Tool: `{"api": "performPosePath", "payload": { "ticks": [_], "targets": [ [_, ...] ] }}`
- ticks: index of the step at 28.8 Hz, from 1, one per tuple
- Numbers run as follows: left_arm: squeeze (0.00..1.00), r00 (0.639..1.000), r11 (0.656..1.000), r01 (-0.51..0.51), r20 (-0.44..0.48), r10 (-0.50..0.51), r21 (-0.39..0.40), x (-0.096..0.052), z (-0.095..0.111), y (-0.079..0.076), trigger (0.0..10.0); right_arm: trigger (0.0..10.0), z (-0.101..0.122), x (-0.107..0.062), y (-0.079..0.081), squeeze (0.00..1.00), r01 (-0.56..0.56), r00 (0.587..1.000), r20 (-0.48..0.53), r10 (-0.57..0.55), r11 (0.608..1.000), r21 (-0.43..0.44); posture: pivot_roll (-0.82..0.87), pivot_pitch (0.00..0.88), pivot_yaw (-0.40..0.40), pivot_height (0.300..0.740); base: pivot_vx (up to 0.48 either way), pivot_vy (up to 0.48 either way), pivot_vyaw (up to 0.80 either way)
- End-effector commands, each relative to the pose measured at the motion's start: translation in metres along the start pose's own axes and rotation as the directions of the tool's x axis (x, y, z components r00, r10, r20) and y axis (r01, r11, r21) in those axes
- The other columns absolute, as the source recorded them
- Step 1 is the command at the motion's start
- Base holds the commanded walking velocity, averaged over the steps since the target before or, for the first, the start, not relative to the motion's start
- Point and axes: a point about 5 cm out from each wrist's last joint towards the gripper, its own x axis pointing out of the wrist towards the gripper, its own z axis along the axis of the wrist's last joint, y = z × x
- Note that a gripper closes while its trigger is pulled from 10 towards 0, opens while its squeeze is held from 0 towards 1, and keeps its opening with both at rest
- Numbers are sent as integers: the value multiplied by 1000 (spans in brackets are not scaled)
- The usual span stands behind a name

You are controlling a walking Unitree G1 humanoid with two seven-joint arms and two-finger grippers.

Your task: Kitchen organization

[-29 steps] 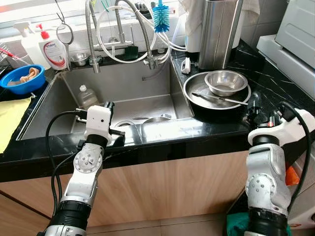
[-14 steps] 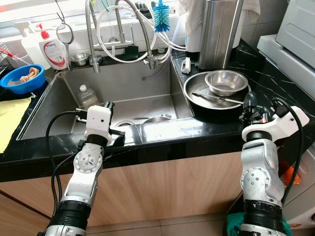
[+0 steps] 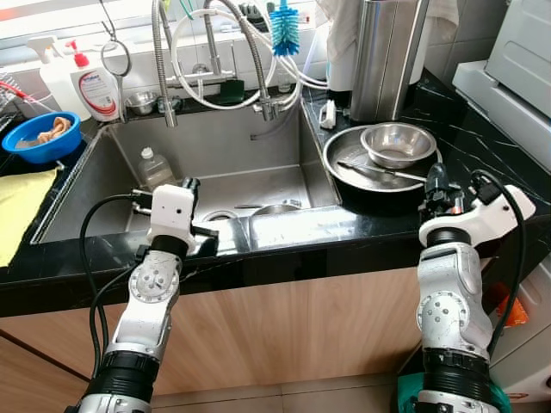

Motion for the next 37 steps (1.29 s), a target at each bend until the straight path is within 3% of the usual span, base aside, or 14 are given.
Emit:
{"api": "performPosePath", "payload": {
  "ticks": [1, 4, 5, 27, 37],
  "targets": [
    [0, 1000, 1000, -19, 2, 19, 15, 1, 1, 7, 10000, 9059, -4, 2, 6, 0, -18, 1000, -13, 19, 1000, 9, -211, 0, 93, 731, 0, 0, 0],
    [0, 1000, 1000, -19, 2, 19, 16, 1, 1, 6, 10000, 4980, -4, 2, 6, 0, -16, 1000, -12, 16, 1000, 11, -210, 0, 93, 731, 0, 0, 0],
    [0, 1000, 1000, -19, 3, 19, 16, 1, 1, 7, 10000, 0, -4, 2, 7, 0, -17, 1000, -12, 17, 1000, 10, -210, 0, 93, 731, 0, 0, 0],
    [0, 1000, 999, 1, 13, -2, 49, 1, 2, 4, 10000, 0, -9, 1, 12, 0, -42, 999, -17, 42, 999, 20, -206, 0, 87, 731, 0, 0, 0],
    [0, 1000, 999, -11, 16, 10, 48, 3, 2, 3, 10000, 0, -3, 2, 27, 0, -151, 989, 1, 151, 989, -6, -215, 0, 80, 731, 0, 0, 0]
  ]
}}
